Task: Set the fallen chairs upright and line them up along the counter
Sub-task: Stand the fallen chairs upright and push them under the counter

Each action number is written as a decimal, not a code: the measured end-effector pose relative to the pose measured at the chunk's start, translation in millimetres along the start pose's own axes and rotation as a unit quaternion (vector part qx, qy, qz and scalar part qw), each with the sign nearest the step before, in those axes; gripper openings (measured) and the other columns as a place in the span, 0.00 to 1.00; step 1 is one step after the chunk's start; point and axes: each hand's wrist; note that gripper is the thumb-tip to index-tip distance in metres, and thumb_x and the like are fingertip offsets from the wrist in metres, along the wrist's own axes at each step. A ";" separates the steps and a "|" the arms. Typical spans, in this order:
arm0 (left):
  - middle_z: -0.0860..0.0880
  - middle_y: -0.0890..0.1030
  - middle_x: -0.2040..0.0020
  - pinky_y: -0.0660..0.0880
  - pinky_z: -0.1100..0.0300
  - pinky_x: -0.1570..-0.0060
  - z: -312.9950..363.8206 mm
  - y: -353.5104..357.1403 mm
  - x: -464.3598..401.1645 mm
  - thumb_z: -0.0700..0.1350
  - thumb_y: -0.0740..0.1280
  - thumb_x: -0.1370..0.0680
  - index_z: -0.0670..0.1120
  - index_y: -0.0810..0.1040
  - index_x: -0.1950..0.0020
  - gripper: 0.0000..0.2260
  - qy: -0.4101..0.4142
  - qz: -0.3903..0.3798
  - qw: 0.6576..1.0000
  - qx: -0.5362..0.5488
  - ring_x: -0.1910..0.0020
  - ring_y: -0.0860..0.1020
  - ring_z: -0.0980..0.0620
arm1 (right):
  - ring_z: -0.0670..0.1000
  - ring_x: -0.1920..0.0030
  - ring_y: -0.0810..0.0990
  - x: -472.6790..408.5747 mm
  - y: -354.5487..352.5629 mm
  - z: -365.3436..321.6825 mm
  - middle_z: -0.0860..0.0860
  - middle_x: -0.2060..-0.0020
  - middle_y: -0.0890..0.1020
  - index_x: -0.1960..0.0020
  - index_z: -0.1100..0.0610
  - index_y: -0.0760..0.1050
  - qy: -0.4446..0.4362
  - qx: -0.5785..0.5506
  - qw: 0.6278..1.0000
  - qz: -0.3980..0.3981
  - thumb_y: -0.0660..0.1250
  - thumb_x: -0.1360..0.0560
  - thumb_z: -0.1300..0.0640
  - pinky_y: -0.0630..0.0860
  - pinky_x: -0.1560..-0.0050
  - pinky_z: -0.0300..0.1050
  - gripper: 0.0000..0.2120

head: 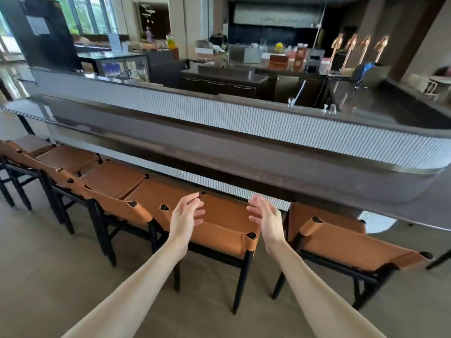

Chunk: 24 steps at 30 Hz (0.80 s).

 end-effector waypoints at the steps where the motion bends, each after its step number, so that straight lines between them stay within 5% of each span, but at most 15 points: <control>1: 0.49 0.84 0.44 0.81 0.51 0.45 -4.2 -5.0 -11.9 0.47 0.64 0.17 0.55 0.80 0.42 0.07 -0.013 -0.005 1.000 -0.001 0.46 0.83 0.50 | 0.49 0.42 0.83 -4.5 9.2 8.9 0.50 0.43 0.85 0.37 0.56 0.80 0.017 0.000 1.000 0.012 0.61 0.16 0.47 0.80 0.39 0.51 0.16; 5: 0.45 0.82 0.42 0.84 0.50 0.55 -28.8 -14.2 -48.0 0.45 0.66 0.19 0.48 0.80 0.45 0.05 -0.101 0.003 0.995 0.012 0.46 0.83 0.49 | 0.50 0.48 0.85 -23.3 25.2 44.2 0.51 0.49 0.86 0.44 0.56 0.81 0.117 -0.011 0.992 0.053 0.65 0.18 0.51 0.83 0.43 0.51 0.10; 8: 0.40 0.80 0.41 0.83 0.44 0.53 -50.9 -17.1 -88.5 0.42 0.66 0.18 0.43 0.78 0.46 0.04 -0.182 0.003 0.982 0.056 0.45 0.82 0.43 | 0.55 0.57 0.85 -60.7 37.2 75.9 0.56 0.55 0.85 0.46 0.61 0.79 0.220 -0.028 0.971 0.087 0.67 0.20 0.55 0.83 0.44 0.57 0.10; 12: 0.37 0.78 0.38 0.81 0.40 0.51 -76.3 -29.3 -142.6 0.41 0.68 0.19 0.38 0.76 0.38 0.12 -0.298 0.050 0.947 0.109 0.43 0.80 0.38 | 0.62 0.61 0.79 -118.0 64.0 121.0 0.64 0.56 0.77 0.38 0.69 0.72 0.385 -0.081 0.914 0.098 0.67 0.20 0.62 0.82 0.60 0.57 0.14; 15: 0.34 0.76 0.36 0.80 0.37 0.48 -88.0 -35.4 -177.5 0.40 0.69 0.20 0.38 0.75 0.39 0.11 -0.334 0.071 0.931 0.127 0.42 0.79 0.35 | 0.68 0.53 0.80 -140.5 76.3 142.0 0.68 0.54 0.76 0.33 0.71 0.68 0.454 -0.128 0.877 0.094 0.66 0.20 0.62 0.80 0.56 0.59 0.19; 20: 0.32 0.71 0.32 0.78 0.33 0.46 -115.7 -35.3 -236.2 0.40 0.70 0.20 0.39 0.68 0.27 0.23 -0.410 0.089 0.897 0.138 0.39 0.77 0.31 | 0.71 0.39 0.78 -163.6 94.9 171.7 0.71 0.35 0.73 0.30 0.70 0.66 0.506 -0.209 0.823 0.148 0.66 0.19 0.61 0.79 0.57 0.61 0.22; 24: 0.33 0.68 0.28 0.75 0.28 0.45 -138.2 -31.7 -276.5 0.39 0.70 0.20 0.40 0.68 0.27 0.23 -0.441 0.086 0.884 0.132 0.34 0.74 0.28 | 0.69 0.32 0.74 -177.8 111.3 191.6 0.69 0.33 0.71 0.30 0.65 0.67 0.479 -0.289 0.797 0.229 0.65 0.19 0.65 0.77 0.43 0.67 0.19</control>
Point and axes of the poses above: each hand's wrist, its own x-axis away from the middle knuckle, its own y-axis out of the palm, z = x × y
